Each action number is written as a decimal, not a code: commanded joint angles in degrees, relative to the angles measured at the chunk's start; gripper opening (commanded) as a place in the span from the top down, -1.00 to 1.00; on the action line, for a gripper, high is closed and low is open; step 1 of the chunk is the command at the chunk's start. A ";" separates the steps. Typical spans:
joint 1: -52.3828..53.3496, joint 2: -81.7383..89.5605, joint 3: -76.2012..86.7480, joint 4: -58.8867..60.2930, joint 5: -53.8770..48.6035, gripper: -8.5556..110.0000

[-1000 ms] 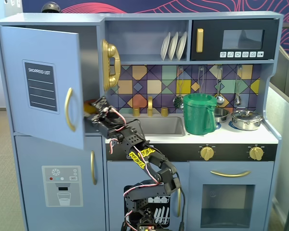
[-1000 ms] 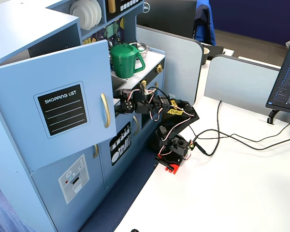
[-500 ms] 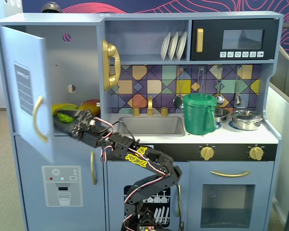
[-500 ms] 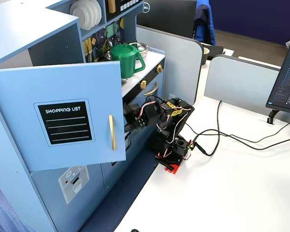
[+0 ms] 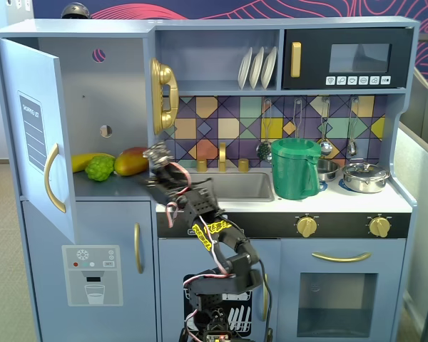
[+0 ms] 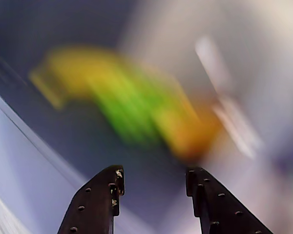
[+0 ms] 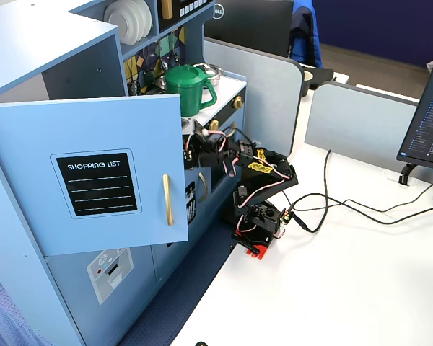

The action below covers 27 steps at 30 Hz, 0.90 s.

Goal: Open the left cabinet door

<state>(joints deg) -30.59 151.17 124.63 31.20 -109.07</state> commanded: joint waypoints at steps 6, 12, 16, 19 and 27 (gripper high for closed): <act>21.27 -6.86 -14.50 33.31 13.80 0.71; 25.31 -6.33 -13.36 46.67 18.02 0.72; 28.21 -0.26 -4.48 48.43 18.19 0.72; 28.83 4.75 3.08 50.89 20.74 0.72; 30.06 13.54 22.76 50.63 26.72 0.74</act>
<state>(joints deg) -1.67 162.16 143.09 82.53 -84.29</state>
